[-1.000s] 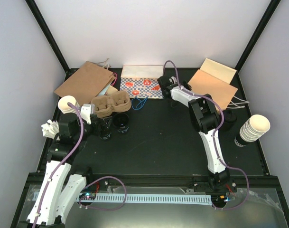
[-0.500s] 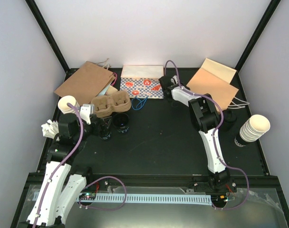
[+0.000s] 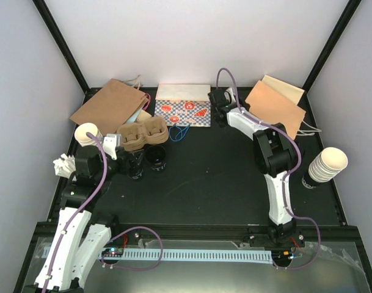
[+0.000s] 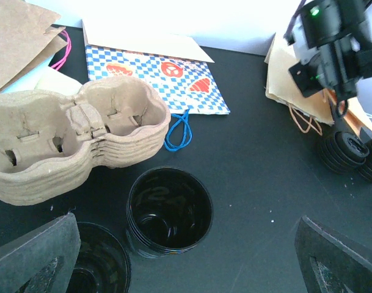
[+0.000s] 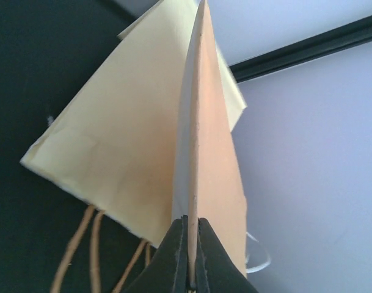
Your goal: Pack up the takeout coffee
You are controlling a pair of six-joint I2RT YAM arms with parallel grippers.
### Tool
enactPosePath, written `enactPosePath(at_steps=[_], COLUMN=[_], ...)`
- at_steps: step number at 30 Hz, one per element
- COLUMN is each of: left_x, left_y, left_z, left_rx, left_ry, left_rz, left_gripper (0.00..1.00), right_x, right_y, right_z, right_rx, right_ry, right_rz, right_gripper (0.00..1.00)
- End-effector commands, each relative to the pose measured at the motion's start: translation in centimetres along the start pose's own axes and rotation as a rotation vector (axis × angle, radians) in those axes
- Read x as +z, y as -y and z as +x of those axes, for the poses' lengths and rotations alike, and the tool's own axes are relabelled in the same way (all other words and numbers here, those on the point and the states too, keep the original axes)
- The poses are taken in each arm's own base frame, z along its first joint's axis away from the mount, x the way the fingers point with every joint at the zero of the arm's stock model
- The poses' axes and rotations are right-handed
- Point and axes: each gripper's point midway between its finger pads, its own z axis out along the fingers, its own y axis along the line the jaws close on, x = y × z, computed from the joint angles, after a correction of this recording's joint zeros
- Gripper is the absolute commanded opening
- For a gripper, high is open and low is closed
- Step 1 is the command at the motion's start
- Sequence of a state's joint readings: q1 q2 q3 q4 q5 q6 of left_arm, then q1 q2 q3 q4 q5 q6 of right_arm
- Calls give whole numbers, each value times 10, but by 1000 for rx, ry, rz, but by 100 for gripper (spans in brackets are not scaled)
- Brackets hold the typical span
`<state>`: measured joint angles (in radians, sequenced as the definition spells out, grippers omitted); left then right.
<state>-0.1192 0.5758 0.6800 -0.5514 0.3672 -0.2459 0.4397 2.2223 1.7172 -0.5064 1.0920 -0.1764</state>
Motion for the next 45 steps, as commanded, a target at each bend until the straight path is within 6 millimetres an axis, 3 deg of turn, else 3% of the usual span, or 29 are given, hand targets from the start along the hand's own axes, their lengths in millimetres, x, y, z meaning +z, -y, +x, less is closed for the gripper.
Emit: enactPosePath(at_steps=[1,8,13,20,24,28,29,33,36,45], left_x=[-3,-6,-5,-6,-7,-6,-6,-5,-5,-4], left_y=[5,8,10,12,13,14,14,14,14,16], left_z=[-8,-9,-8,-8,-8,-7,-7,-7,-6,-5], left_rx=[25,33,34,40,41,41,42,42,42,38], left_ry=[31,43,41,44,45,43,41,40,38,30], left_rz=[15,22,32,37,41,42,43,41,41,55], left_gripper=[99,99,99,99,99,99,99,99,99,99], right_x=[-33,-84,-147,-241,-294,-347,-362,-403,-421,-435], right_y=[61,114,137,146,158,162,156,162,170,185], right_z=[-20,-32,-44,-55,-51,-45,-41,-20,0,54], right_rx=[123,195,221,222,278,335,329,391,484,665], right_ry=[66,150,281,463,574,705,741,865,934,960], right_rz=[82,80,52,-89,-290,-675,-792,-1071,-1226,-1484], right_gripper=[1,1,1,1,1,1,1,2,2,1])
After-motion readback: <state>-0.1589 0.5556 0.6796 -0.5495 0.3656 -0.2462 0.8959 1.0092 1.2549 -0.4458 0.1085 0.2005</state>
